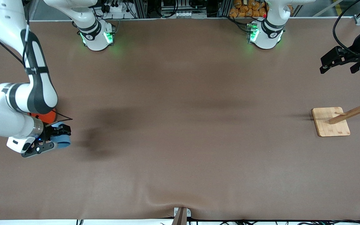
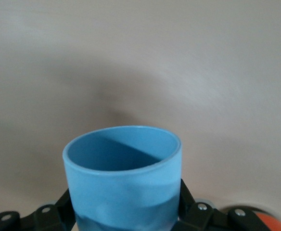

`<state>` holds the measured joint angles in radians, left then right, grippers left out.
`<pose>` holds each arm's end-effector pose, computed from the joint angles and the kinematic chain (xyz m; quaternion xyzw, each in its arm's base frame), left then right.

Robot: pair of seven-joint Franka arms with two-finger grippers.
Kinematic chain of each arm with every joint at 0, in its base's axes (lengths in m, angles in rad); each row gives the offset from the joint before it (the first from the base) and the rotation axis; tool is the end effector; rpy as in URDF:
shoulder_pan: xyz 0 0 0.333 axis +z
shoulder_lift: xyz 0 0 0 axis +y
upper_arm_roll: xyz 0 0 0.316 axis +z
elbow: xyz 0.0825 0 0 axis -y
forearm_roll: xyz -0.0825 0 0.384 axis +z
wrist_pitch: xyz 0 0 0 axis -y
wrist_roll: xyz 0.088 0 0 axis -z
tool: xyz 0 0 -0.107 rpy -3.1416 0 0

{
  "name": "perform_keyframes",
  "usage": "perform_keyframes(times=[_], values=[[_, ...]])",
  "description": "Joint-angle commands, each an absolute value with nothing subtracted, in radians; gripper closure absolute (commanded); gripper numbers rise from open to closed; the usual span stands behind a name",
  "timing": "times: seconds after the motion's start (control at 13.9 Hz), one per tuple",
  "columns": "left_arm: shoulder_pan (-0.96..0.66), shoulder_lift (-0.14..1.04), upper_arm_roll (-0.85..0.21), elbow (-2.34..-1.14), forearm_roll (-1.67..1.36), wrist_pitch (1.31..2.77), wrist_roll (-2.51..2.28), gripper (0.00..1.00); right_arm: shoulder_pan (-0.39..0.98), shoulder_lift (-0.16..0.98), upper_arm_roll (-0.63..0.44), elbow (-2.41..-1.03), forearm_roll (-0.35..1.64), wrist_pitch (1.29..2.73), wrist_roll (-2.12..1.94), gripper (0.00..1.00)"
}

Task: Flip cup
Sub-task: 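Carry the cup to mid-table with the right gripper while the left gripper approaches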

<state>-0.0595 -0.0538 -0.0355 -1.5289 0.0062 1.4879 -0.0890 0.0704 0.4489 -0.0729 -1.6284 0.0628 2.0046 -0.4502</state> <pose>0.5267 -0.0501 0.6659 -1.0000 0.0027 -0.0067 0.0034 0.6673 0.0076 0.3553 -0.9768 -0.2109 0.0320 0.0198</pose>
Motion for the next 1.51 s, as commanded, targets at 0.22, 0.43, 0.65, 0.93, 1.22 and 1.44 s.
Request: perform_keyframes(times=[0.22,0.43,0.65,0.93,1.22,1.44], values=[[-0.04,-0.077,-0.038,-1.532,0.0,1.465,-0.051,0.0,0.334,0.463,-0.014,-1.609,0.074,2.022,-0.652,0.49],[-0.04,-0.075,-0.038,-1.535,-0.003,1.465,-0.051,0.0,0.493,0.482,-0.012,-1.621,0.074,2.089,-0.774,0.49],[-0.041,-0.066,-0.043,-1.545,-0.008,1.463,-0.051,0.0,0.653,0.508,-0.012,-1.64,0.068,2.173,-0.79,0.49],[-0.064,-0.002,-0.058,-1.548,-0.017,1.473,-0.052,0.0,0.808,0.635,-0.012,-1.644,0.066,2.389,-0.79,0.46],[-0.069,0.132,-0.118,-1.548,-0.113,1.521,-0.067,0.0,0.845,0.722,-0.015,-1.614,0.032,2.445,-0.784,0.47],[-0.071,0.256,-0.161,-1.548,-0.185,1.607,-0.072,0.0,0.834,0.713,-0.018,-1.609,0.032,2.444,-0.79,0.0]])
